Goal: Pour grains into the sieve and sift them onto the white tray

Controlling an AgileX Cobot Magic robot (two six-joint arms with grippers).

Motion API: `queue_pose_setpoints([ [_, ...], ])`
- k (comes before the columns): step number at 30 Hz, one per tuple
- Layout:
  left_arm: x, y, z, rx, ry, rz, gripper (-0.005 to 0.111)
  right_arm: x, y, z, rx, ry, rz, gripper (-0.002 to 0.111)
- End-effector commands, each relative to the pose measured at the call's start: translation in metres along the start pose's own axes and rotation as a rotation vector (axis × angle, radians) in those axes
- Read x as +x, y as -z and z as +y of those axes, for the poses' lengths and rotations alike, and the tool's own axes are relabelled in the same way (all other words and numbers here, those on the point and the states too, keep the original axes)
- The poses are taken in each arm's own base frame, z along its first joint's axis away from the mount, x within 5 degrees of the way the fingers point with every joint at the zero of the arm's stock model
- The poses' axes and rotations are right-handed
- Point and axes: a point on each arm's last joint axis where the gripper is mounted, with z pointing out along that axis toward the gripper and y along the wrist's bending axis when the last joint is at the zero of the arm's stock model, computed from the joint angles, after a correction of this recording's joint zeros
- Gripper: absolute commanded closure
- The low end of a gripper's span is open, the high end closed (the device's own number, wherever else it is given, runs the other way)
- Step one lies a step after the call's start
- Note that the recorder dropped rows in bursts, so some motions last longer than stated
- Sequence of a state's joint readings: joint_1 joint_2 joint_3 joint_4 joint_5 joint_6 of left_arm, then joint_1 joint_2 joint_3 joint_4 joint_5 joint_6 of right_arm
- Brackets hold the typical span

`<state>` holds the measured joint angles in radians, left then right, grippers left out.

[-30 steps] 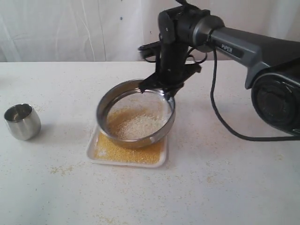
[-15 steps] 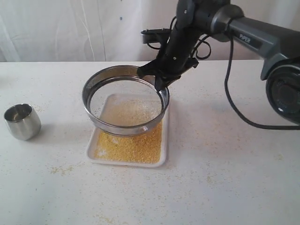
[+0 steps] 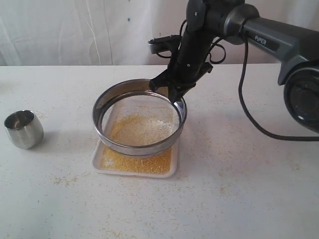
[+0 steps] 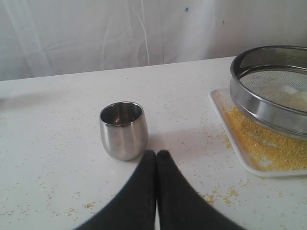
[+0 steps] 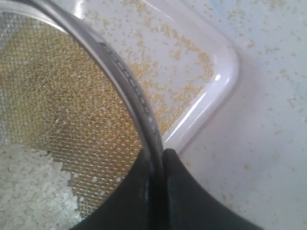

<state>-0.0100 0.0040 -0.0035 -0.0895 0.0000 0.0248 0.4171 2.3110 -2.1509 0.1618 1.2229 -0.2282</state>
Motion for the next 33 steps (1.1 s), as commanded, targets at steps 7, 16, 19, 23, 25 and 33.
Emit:
queue_pose_setpoints([
  [7, 0.0, 0.0, 0.0, 0.004, 0.003, -0.007, 0.107, 0.009, 0.004, 0.008, -0.111, -0.062, 0.007, 0.108],
  [16, 0.0, 0.0, 0.0, 0.004, 0.003, -0.007, 0.107, 0.024, 0.002, -0.023, 0.141, 0.033, 0.101, 0.108],
  [19, 0.0, 0.0, 0.0, 0.004, 0.003, -0.007, 0.107, 0.026, 0.004, -0.035, 0.106, -0.161, 0.079, 0.108],
  [23, 0.0, 0.0, 0.0, 0.004, 0.003, -0.007, 0.107, 0.016, 0.009, 0.011, -0.309, 0.037, -0.047, 0.108],
  [25, 0.0, 0.0, 0.0, 0.004, 0.003, -0.007, 0.107, 0.017, 0.009, 0.011, -0.226, 0.147, -0.028, 0.108],
  [33, 0.0, 0.0, 0.0, 0.004, 0.003, -0.007, 0.107, 0.016, 0.015, -0.001, -0.296, -0.05, -0.056, 0.108],
])
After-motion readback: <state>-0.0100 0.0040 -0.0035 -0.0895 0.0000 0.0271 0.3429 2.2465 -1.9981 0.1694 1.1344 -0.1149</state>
